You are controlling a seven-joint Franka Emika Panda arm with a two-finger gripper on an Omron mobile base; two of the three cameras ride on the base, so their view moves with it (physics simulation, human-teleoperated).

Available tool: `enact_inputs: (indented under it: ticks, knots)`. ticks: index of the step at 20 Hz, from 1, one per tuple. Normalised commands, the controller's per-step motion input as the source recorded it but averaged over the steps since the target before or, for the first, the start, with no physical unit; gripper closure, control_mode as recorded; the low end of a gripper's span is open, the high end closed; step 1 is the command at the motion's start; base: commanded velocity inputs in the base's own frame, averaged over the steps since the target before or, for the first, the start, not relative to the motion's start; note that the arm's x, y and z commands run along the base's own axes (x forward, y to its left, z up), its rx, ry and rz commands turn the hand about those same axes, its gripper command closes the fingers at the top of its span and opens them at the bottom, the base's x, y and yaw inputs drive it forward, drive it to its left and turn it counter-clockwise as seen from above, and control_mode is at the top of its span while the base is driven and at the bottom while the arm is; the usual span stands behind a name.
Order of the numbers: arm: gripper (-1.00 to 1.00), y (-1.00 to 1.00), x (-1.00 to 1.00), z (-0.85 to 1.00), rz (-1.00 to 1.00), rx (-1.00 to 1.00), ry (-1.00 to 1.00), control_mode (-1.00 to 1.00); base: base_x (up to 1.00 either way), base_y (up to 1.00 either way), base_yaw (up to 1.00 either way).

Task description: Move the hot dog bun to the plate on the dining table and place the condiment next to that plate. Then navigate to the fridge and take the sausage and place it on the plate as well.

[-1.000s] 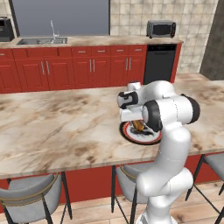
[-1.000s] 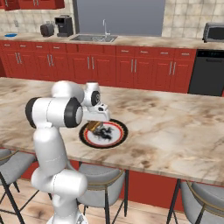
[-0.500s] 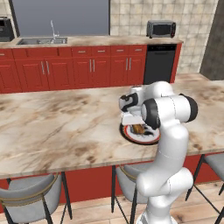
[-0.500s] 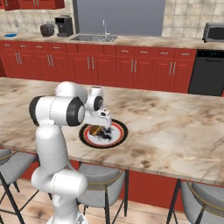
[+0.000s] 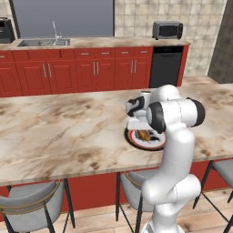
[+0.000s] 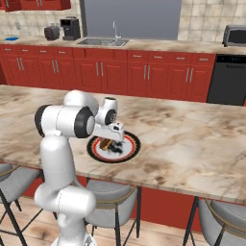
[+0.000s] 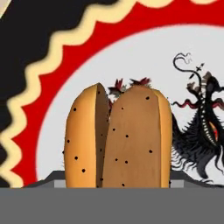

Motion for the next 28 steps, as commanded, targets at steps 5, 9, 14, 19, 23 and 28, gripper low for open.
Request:
enact_inputs:
  ticks: [5, 9, 14, 19, 23, 28]
  knots:
    - [-1.0, 0.0, 0.17, -0.07, 0.0, 0.0, -0.03, -1.0, 0.0, 0.0, 0.0]
    - [-1.0, 0.0, -0.36, 0.01, 0.0, -0.01, -0.09, -1.0, 0.0, 0.0, 0.0]
    - [-1.0, 0.0, -0.41, 0.44, 0.0, -0.06, -0.11, -1.0, 0.0, 0.0, 0.0]
    - [-1.0, 0.0, -0.12, 0.61, 0.0, -0.11, -0.07, -1.0, 0.0, 0.0, 0.0]
    - [-1.0, 0.0, -0.58, 0.91, 0.0, -0.08, -0.13, -1.0, 0.0, 0.0, 0.0]
    - [-1.0, 0.0, -1.0, 1.0, 0.0, -0.01, -0.13, -1.0, 0.0, 0.0, 0.0]
